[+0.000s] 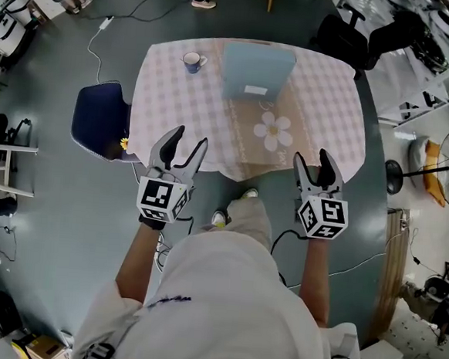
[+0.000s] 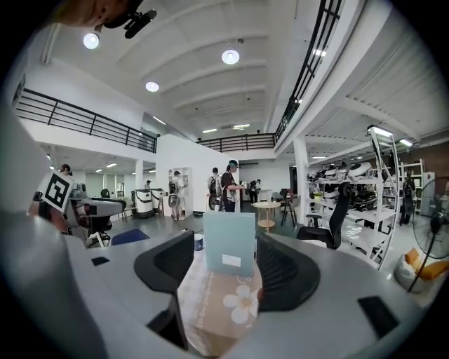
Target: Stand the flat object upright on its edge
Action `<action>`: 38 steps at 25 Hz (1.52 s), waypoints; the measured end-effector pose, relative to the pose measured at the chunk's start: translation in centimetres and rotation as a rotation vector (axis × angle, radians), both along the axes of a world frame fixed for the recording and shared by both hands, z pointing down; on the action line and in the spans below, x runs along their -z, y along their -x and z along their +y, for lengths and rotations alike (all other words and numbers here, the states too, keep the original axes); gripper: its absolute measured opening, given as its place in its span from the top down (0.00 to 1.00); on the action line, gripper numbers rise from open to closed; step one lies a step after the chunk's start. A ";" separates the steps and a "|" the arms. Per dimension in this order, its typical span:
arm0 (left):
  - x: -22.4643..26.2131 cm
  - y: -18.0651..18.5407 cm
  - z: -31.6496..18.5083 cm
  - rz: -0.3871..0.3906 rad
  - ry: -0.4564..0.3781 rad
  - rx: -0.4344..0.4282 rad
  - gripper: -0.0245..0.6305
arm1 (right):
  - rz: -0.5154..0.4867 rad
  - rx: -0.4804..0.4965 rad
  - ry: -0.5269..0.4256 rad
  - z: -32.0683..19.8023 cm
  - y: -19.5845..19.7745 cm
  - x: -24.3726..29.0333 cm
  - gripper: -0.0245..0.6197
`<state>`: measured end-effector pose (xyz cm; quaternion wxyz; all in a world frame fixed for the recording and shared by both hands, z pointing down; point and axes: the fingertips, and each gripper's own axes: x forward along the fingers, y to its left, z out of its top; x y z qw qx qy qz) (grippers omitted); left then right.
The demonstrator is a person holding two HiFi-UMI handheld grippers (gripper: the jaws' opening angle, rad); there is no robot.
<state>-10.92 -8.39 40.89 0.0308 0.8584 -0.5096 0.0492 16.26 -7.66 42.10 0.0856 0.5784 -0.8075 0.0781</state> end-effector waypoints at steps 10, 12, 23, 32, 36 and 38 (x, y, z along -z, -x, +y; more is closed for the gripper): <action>1.4 1.0 0.7 -0.022 -0.036 0.012 0.65 | -0.008 0.003 -0.027 0.4 1.5 1.1 0.58; 1.3 1.1 0.8 -0.018 -0.039 0.015 0.67 | -0.011 -0.001 -0.035 0.5 1.5 1.2 0.60; 1.6 1.0 0.7 -0.007 -0.046 0.009 0.78 | -0.004 -0.006 -0.053 0.8 1.5 2.2 0.72; 1.9 1.2 0.6 0.008 -0.052 0.015 0.85 | -0.001 0.009 -0.049 1.0 1.5 2.2 0.80; 2.0 1.3 0.8 0.019 -0.051 0.018 0.88 | -0.001 0.011 -0.051 1.2 1.5 2.3 0.83; 2.0 1.4 0.8 0.016 -0.053 0.019 0.89 | 0.000 0.013 -0.053 1.2 1.5 2.3 0.86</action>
